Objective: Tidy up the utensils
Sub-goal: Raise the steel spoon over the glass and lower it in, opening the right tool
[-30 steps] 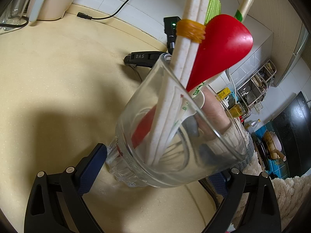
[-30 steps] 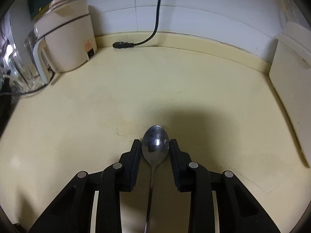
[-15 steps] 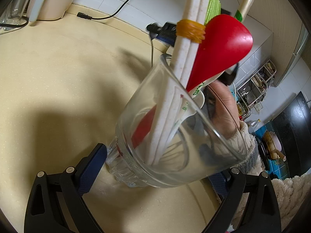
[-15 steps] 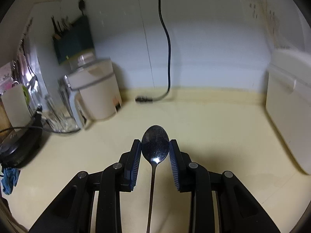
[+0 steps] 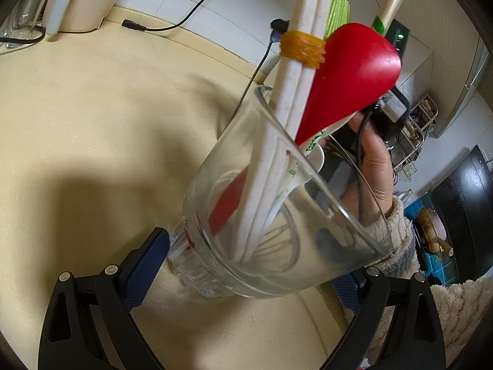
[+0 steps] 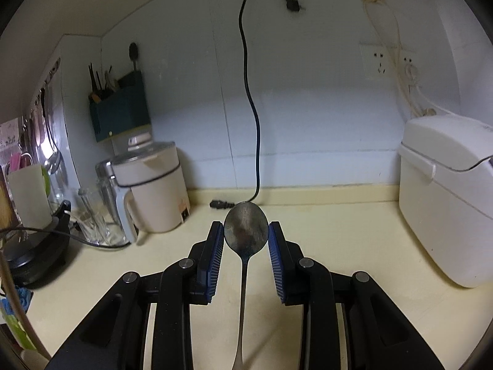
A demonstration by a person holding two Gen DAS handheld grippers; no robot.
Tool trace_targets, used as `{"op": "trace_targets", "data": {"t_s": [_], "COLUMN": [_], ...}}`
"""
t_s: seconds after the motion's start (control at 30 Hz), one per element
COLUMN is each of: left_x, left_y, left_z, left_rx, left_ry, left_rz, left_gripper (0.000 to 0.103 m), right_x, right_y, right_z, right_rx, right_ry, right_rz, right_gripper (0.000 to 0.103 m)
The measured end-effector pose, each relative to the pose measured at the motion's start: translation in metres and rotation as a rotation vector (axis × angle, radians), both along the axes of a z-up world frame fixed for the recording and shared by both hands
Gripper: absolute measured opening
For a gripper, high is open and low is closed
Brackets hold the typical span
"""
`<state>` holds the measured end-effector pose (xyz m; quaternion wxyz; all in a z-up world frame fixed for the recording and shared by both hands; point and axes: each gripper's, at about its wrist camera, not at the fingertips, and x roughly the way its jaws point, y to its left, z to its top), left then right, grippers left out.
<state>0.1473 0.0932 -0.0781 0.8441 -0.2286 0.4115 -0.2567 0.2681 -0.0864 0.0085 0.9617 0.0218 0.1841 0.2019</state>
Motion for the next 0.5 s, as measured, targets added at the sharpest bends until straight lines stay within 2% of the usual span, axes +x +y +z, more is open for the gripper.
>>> {"op": "trace_targets", "data": {"t_s": [0.5], "left_x": [0.000], "left_y": [0.000], "left_z": [0.000], "left_rx": [0.000], "left_ry": [0.000], "left_rz": [0.001], "left_gripper": [0.097], "right_x": [-0.038], "right_y": [-0.006], "right_z": [0.033], "right_rx": [0.019], "right_ry": [-0.127], "right_rz": [-0.010], "right_gripper": [0.030]}}
